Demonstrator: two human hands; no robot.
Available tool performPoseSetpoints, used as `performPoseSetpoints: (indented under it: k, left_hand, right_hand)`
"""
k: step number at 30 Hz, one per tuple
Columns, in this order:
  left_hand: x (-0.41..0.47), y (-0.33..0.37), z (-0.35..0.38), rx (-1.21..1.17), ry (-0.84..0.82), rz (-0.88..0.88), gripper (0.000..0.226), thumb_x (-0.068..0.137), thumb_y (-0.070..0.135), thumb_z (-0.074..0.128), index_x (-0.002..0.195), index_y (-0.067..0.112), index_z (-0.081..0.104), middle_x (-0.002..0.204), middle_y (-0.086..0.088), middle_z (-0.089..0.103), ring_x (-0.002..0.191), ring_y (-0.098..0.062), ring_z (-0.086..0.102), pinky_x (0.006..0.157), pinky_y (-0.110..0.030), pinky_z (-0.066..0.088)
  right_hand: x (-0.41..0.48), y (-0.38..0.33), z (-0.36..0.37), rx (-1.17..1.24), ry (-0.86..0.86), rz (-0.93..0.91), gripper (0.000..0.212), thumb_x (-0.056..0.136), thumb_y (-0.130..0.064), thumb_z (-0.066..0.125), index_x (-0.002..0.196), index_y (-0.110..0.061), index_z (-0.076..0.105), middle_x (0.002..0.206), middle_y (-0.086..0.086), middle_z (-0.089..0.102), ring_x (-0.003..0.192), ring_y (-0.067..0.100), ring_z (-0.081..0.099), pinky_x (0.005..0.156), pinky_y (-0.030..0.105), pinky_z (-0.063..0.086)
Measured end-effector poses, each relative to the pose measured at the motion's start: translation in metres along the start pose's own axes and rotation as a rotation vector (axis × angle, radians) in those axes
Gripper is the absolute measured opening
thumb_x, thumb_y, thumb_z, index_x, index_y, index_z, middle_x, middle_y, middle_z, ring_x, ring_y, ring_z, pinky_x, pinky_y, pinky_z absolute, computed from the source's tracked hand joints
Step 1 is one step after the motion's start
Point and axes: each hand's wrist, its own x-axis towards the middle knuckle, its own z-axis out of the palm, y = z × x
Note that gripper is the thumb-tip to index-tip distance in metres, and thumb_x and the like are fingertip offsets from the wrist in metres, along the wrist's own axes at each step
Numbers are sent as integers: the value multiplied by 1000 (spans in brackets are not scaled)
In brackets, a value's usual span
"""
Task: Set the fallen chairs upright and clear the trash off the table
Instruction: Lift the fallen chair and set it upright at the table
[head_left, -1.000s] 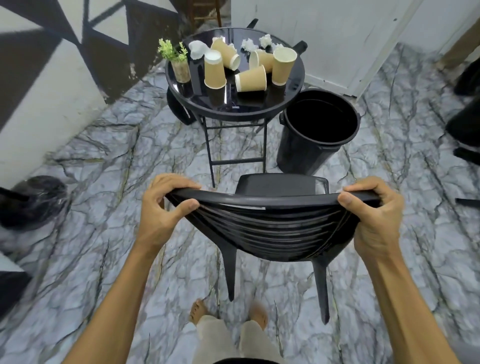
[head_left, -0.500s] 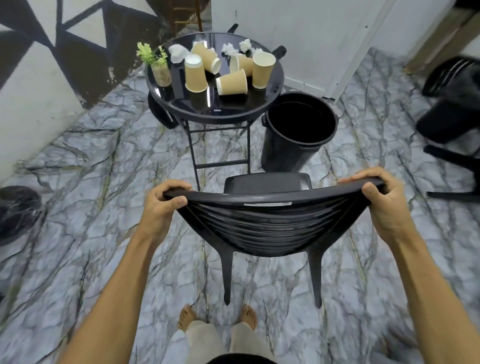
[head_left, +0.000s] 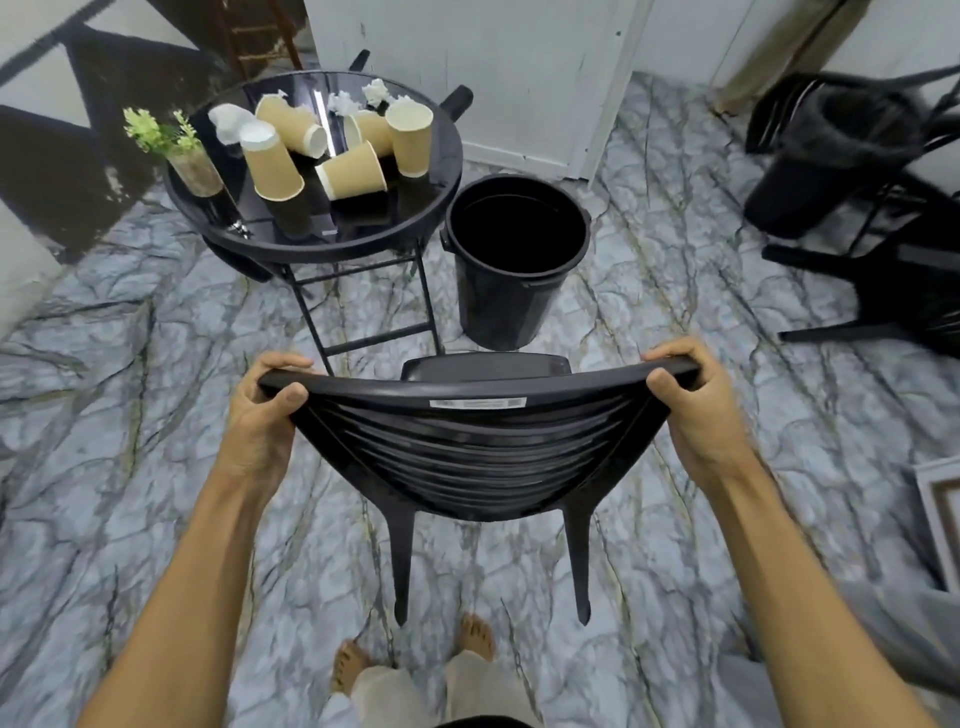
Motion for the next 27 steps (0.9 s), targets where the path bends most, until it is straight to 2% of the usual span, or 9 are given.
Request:
performPoseSetpoints:
  k: [3, 5, 7, 8, 12, 17, 21, 24, 27]
  left_hand:
    - [-1, -2, 10, 20, -16, -15, 53, 50, 52, 92, 85, 22, 64, 90, -2, 59, 80, -13, 59, 71, -22, 49]
    - [-1, -3, 17, 27, -41, -14, 50, 52, 49, 93, 84, 23, 66, 89, -2, 61, 79, -13, 61, 71, -22, 52]
    - [1, -2, 25, 29, -47, -10, 45, 52, 45, 93, 82, 24, 67, 85, 2, 65, 77, -11, 64, 70, -22, 53]
    - [3, -2, 28, 31, -48, -10, 42, 54, 41, 93, 81, 24, 67, 83, 3, 66, 76, -11, 64, 70, -22, 54]
    - [2, -2, 32, 13, -65, -10, 27, 61, 26, 83, 81, 21, 65, 79, 3, 64, 73, -12, 62, 68, -22, 52]
    - [-14, 6, 25, -8, -26, 7, 48, 49, 35, 94, 81, 17, 63, 81, 0, 67, 74, -14, 64, 69, -23, 54]
    - [-22, 18, 10, -29, 31, 37, 32, 53, 21, 85, 78, 22, 66, 78, 3, 69, 74, -12, 66, 70, -22, 55]
    - [-26, 28, -4, -15, 85, 64, 37, 50, 26, 89, 77, 22, 66, 77, 4, 69, 74, -12, 66, 70, -23, 55]
    - [-25, 36, -19, -20, 144, 98, 34, 51, 20, 85, 78, 19, 64, 76, 4, 69, 71, -11, 65, 68, -21, 54]
  right_hand:
    - [-4, 8, -15, 24, 7, 36, 38, 62, -53, 85, 84, -28, 68, 95, 6, 64, 86, 18, 59, 76, 27, 48]
    - [-8, 11, -24, 47, 10, 55, 28, 69, -43, 82, 85, -26, 67, 96, 15, 60, 88, 22, 58, 77, 29, 48]
    - [-10, 15, -30, 113, 27, 57, 10, 75, -26, 74, 81, -26, 67, 85, 4, 59, 78, 16, 56, 69, 23, 47]
    - [-11, 17, -33, 138, 39, 52, 7, 76, -21, 71, 79, -26, 67, 82, -1, 58, 74, 13, 55, 65, 20, 47]
    - [-15, 21, -38, 167, 44, 37, 14, 75, -11, 66, 79, -25, 66, 84, -2, 58, 74, 13, 53, 63, 20, 47]
    - [-8, 13, -27, 189, -7, 21, 16, 75, -7, 65, 80, -23, 66, 78, -7, 62, 71, 11, 57, 63, 20, 49]
    - [6, 5, -4, 198, -58, 14, 17, 73, -7, 66, 80, -22, 66, 78, -7, 62, 71, 9, 58, 63, 19, 50]
    - [17, 3, 16, 210, -96, 29, 17, 71, -8, 67, 78, -23, 66, 82, 0, 59, 73, 12, 56, 63, 20, 49]
    - [32, 4, 39, 224, -144, 38, 16, 69, -8, 68, 77, -22, 65, 83, 4, 58, 73, 13, 57, 63, 20, 49]
